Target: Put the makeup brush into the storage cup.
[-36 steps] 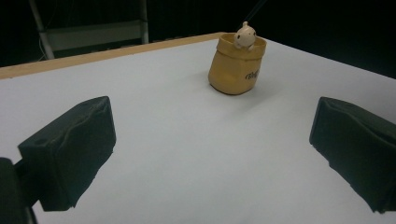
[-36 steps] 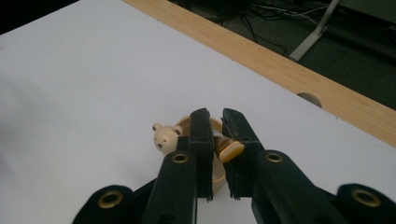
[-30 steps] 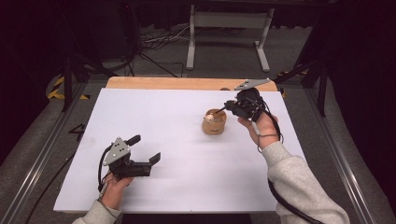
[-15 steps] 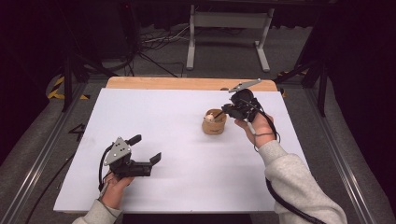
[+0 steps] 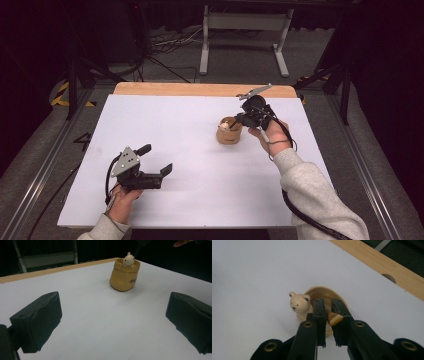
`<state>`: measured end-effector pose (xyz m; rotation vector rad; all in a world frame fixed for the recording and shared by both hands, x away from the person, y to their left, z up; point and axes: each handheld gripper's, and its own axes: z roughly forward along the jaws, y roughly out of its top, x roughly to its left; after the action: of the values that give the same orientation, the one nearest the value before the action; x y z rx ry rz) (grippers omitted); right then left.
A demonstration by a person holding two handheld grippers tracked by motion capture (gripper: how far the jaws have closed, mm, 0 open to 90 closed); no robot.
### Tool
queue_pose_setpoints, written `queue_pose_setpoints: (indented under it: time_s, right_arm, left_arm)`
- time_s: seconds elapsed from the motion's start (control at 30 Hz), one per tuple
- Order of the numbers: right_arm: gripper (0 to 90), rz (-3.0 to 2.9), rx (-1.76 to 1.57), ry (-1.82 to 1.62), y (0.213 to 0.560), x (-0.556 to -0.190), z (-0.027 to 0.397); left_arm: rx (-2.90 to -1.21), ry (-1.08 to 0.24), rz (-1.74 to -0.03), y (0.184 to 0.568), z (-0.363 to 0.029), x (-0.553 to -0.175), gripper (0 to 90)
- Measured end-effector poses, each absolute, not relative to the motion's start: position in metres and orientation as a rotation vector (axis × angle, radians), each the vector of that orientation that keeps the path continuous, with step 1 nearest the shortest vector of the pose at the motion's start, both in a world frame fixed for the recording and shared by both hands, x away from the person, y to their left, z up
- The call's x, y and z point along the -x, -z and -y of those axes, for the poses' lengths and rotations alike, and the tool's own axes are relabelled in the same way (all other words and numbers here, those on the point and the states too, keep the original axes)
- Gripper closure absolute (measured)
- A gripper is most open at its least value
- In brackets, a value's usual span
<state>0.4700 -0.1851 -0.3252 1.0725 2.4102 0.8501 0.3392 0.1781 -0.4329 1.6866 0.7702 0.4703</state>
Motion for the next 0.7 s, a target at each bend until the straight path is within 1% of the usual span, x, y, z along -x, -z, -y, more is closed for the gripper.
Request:
queue_pose_setpoints:
  time_s: [0.03, 0.07, 0.13, 0.2, 0.27, 0.37, 0.5, 0.7]
  right_arm:
    - [77.6, -2.412, -1.066, -0.853, 0.326, -0.471, 0.185]
    - [77.6, -2.412, -1.066, -0.853, 0.326, -0.471, 0.185]
    - [72.3, -2.41, -1.062, -0.856, 0.326, -0.471, 0.185]
    - [63.9, -2.389, -1.058, -0.869, 0.325, -0.47, 0.186]
    - [59.1, -2.374, -1.052, -0.885, 0.324, -0.47, 0.188]
    - [49.4, -2.345, -1.051, -0.925, 0.322, -0.468, 0.194]
    - [39.9, -2.315, -1.03, -1.002, 0.318, -0.464, 0.201]
    - [30.4, -2.265, -0.963, -1.18, 0.311, -0.45, 0.216]
  left_arm:
    - [-1.688, -0.468, -0.768, 0.433, -0.179, -0.339, 1.3]
    - [-1.688, -0.468, -0.768, 0.433, -0.179, -0.339, 1.3]
    - [-1.689, -0.465, -0.769, 0.432, -0.179, -0.339, 1.3]
    - [-1.682, -0.465, -0.773, 0.433, -0.179, -0.34, 1.2]
    - [-1.684, -0.464, -0.774, 0.433, -0.18, -0.34, 1.3]
    - [-1.682, -0.464, -0.776, 0.433, -0.181, -0.34, 1.3]
    - [-1.68, -0.47, -0.776, 0.432, -0.182, -0.34, 1.3]
    - [-1.683, -0.472, -0.775, 0.431, -0.184, -0.338, 1.3]
